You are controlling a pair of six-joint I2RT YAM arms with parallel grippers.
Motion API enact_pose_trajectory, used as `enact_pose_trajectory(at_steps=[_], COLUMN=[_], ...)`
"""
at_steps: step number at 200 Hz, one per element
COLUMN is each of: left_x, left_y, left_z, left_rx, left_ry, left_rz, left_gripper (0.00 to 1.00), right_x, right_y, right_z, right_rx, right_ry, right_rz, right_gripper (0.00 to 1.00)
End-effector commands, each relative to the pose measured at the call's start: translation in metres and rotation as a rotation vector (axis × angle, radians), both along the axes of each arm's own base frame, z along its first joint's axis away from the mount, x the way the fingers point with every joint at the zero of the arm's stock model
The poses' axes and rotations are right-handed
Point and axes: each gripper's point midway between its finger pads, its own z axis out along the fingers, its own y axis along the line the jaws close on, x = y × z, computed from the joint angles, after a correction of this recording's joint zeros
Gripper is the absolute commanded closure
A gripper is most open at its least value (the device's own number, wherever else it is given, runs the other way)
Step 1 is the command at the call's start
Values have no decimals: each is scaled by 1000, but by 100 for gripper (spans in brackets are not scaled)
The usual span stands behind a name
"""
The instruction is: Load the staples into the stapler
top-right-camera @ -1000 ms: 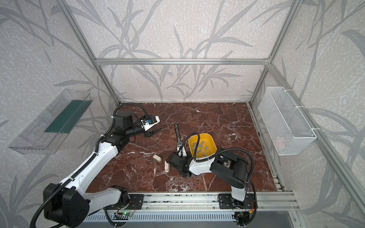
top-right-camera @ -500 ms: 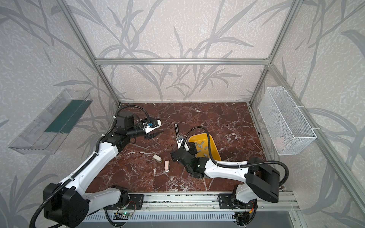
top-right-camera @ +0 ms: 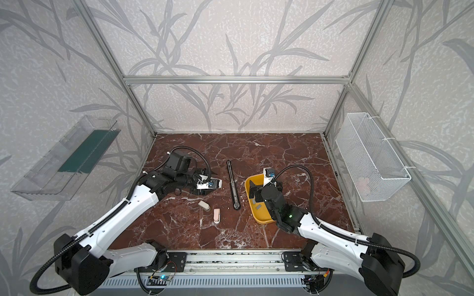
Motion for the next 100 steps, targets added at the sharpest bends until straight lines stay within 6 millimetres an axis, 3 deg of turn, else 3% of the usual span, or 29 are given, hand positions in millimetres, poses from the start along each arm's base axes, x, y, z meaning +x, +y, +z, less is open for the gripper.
enact_pose_trajectory(at_steps=[1, 46, 78, 100], left_x=[-47, -78, -87, -75], left_y=[17, 17, 6, -2], left_z=[-55, -120, -133, -141], left_rx=[244, 483, 495, 516], left_ry=[-17, -157, -142, -174], left_rz=[-199, -419, -476, -467], left_gripper=[36, 36, 37, 39], right_x=[3, 7, 9, 11], right_y=[-5, -1, 0, 5], right_z=[-2, -15, -19, -24], right_rx=[13, -22, -42, -58], right_ry=[1, 11, 19, 43], right_rz=[-32, -28, -31, -20], right_gripper=[1, 1, 1, 1])
